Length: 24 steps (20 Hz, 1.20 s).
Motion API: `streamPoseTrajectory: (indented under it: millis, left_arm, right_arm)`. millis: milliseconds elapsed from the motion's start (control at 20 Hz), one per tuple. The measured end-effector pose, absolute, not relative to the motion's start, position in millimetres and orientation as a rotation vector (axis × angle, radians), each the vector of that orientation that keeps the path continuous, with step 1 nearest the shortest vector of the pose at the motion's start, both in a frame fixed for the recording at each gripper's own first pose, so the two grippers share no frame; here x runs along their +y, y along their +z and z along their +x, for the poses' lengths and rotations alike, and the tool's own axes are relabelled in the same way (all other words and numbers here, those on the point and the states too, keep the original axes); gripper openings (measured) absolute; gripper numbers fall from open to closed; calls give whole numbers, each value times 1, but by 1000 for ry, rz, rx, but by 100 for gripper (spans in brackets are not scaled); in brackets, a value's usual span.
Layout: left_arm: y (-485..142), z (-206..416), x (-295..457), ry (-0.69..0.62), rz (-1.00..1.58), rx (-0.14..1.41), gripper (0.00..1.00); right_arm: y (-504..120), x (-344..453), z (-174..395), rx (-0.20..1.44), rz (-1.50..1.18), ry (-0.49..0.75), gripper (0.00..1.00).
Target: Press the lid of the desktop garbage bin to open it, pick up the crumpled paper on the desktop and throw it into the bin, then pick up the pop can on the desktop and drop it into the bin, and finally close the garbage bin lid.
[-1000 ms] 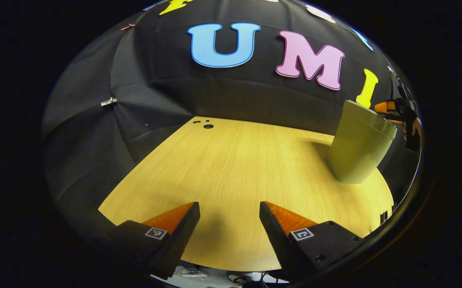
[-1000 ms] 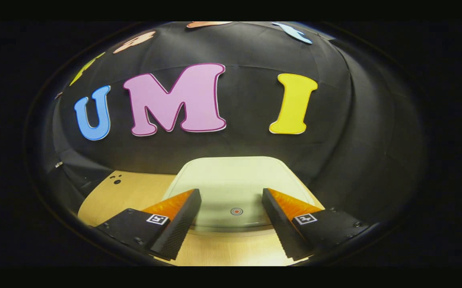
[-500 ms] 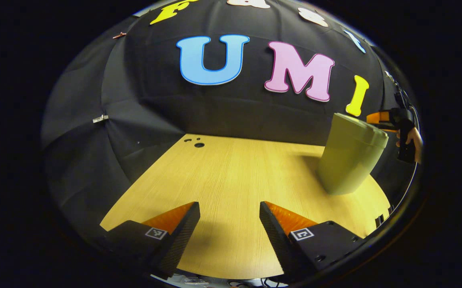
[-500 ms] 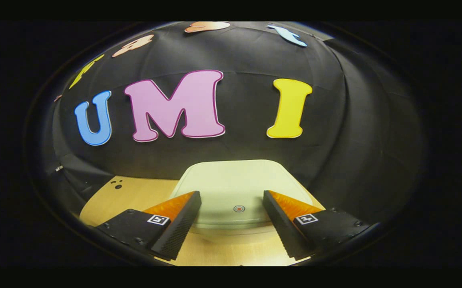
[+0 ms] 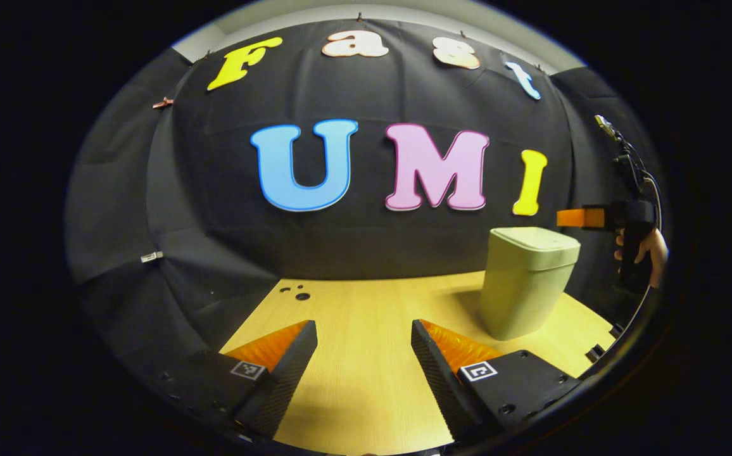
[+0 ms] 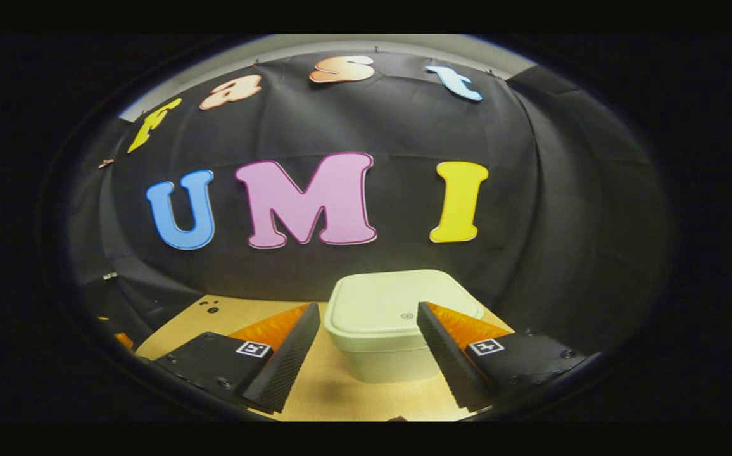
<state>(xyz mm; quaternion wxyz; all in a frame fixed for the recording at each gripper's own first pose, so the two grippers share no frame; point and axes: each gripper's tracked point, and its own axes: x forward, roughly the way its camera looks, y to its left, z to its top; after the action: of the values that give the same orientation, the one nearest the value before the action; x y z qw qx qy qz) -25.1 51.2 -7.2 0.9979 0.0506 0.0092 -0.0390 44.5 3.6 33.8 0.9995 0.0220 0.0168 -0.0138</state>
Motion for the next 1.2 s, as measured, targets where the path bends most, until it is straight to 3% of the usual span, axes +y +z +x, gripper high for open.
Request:
streamPoseTrajectory:
  millis: [400,900,1200]
  left_arm:
    - [2,-66,15,-155,135,-67,96]
    - [-30,-75,9,-125,12,-13,96]
    - [-17,-61,11,-81,-6,-20,96]
  right_arm:
    - [30,71,-35,-29,46,76,96]
    - [-25,76,-68,75,-21,124,96]
    - [-31,53,-65,76,-27,123,97]
